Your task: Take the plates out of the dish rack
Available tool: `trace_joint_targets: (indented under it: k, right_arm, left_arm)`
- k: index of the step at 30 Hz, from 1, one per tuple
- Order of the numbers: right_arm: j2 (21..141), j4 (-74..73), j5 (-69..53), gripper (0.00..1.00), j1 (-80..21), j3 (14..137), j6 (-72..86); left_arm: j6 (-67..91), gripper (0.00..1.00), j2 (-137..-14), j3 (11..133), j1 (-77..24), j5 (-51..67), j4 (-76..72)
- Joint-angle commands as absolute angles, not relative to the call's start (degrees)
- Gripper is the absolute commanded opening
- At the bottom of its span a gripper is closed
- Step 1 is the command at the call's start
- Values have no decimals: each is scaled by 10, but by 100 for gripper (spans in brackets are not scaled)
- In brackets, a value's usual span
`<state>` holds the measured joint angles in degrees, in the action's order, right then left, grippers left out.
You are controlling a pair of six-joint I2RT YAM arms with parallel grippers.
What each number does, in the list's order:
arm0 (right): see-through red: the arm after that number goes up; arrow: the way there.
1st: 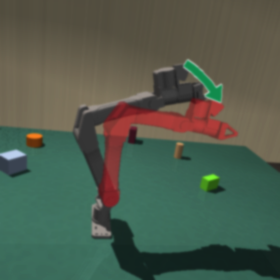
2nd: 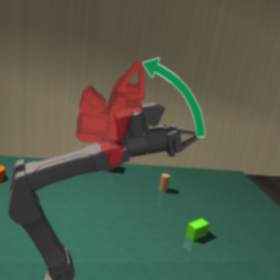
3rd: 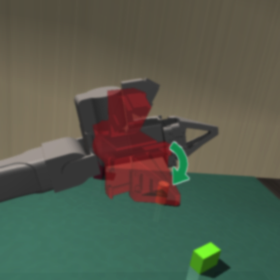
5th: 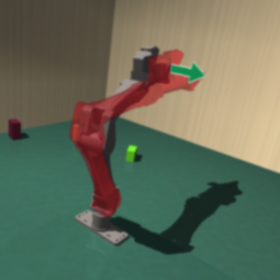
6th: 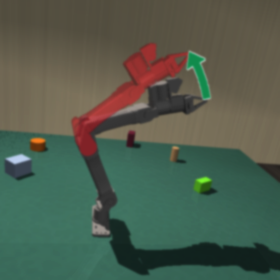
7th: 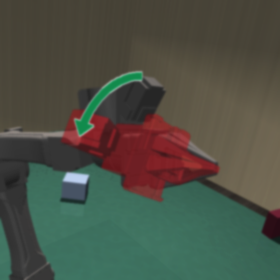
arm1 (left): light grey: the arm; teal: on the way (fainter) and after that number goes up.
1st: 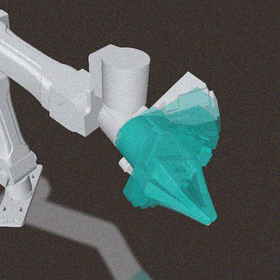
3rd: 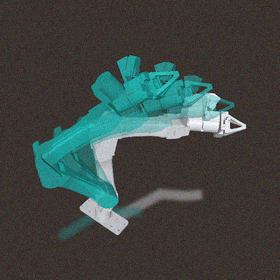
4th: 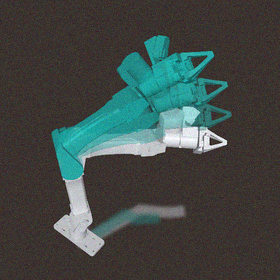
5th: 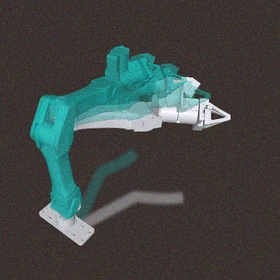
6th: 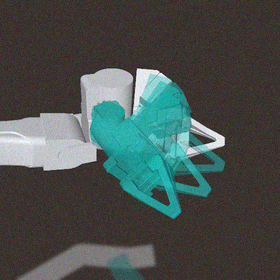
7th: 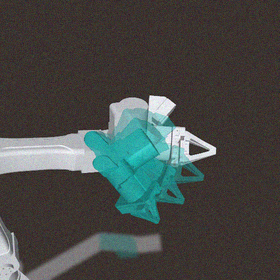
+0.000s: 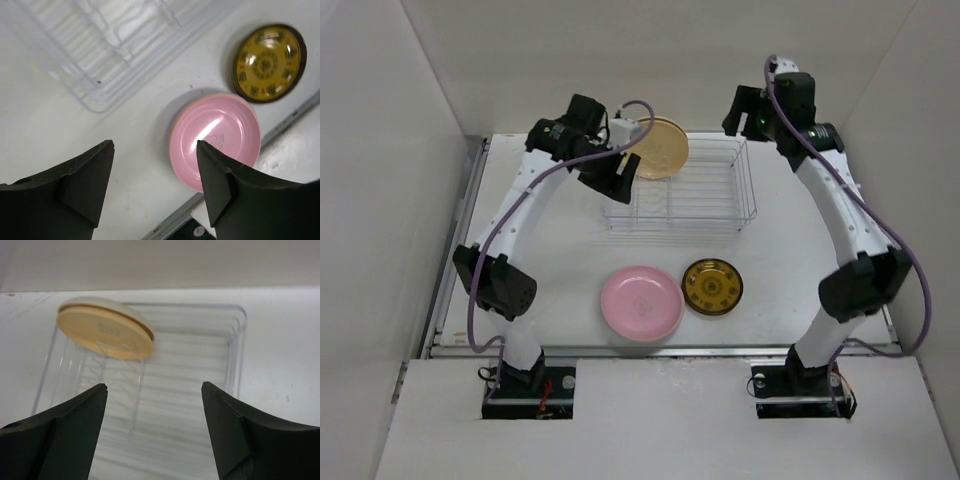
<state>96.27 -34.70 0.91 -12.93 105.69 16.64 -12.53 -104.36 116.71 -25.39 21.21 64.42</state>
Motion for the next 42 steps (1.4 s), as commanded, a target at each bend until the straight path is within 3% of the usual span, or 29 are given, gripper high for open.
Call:
trace_joint_targets:
  k: [1,5,8,12,16,20,22,23,25,32,42]
  right_arm:
    - [1074,-285,-76,82,-169,1206,29]
    - [1224,-271,-62,80,-213,1316,-57]
    - [1272,-205,-41,68,-234,1337,-83]
    - [1321,-131,-4,61,-247,1342,-83]
    - [1340,-110,4,54,-247,1347,-91]
    - [1347,-115,-10,36,-247,1342,-103]
    - [1334,-134,-22,43,-247,1337,-110]
    - [1325,-140,-30,58,-252,1331,-115]
    - [1301,-140,-42,64,-252,1308,-122]
    - [1242,-130,-9,67,-252,1298,-140]
    - [1315,-137,-25,63,-236,1311,-151]
  left_arm:
    - [-68,64,-1042,1150,-204,165,586]
    - [-24,66,-1103,1160,-161,84,537]
    - [-4,66,-1187,1223,-141,55,554]
    - [11,66,-1269,1303,-115,111,582]
    - [11,67,-1281,1280,-115,141,550]
    - [18,66,-1288,1261,-115,164,542]
    - [23,66,-1294,1261,-115,170,542]
    - [29,66,-1294,1261,-115,170,548]
    - [36,65,-1288,1261,-115,175,548]
    - [38,65,-1271,1256,-127,178,519]
    - [17,64,-1225,1272,-121,136,521]
